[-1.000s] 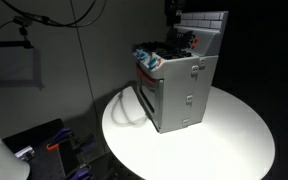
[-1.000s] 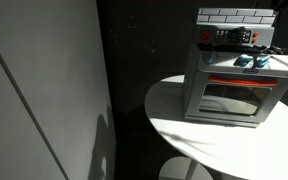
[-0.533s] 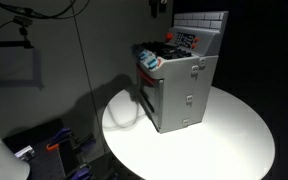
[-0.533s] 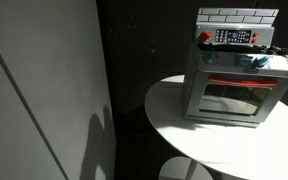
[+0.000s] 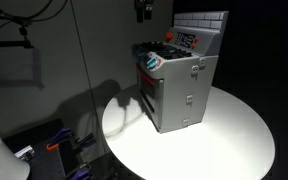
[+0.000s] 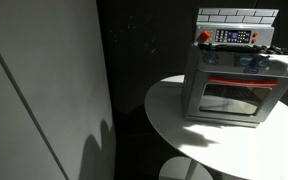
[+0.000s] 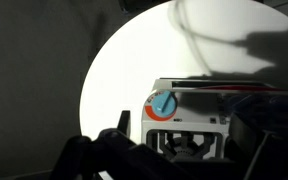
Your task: Press the top right orange button on the stove
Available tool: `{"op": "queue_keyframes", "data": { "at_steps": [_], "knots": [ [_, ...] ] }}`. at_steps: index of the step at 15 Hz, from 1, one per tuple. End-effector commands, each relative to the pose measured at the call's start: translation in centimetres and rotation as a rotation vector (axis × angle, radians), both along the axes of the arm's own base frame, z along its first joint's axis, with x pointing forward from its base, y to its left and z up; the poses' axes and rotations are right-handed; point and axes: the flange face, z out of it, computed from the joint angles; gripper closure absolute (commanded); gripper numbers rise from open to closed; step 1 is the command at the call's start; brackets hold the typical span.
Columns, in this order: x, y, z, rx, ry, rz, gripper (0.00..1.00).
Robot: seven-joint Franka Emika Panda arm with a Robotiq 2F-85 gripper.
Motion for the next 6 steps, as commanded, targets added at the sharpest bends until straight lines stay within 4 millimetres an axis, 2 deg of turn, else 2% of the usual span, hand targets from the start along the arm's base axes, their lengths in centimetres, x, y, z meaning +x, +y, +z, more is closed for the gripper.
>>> {"op": "queue_keyframes", "data": {
  "at_steps": [1, 3, 4, 6],
  "knots": [
    [-2.2, 0.4, -0.9, 0.016, -0.050, 0.031, 0.00],
    [-2.6, 0.5, -1.5, 0.013, -0.058, 0.031, 0.00],
    [-1.4, 0.5, -1.4, 0.002, -0.032, 0.017, 0.00],
    [-1.6, 0.6, -1.7, 0.002, -0.029, 0.019, 0.00]
  ]
}}
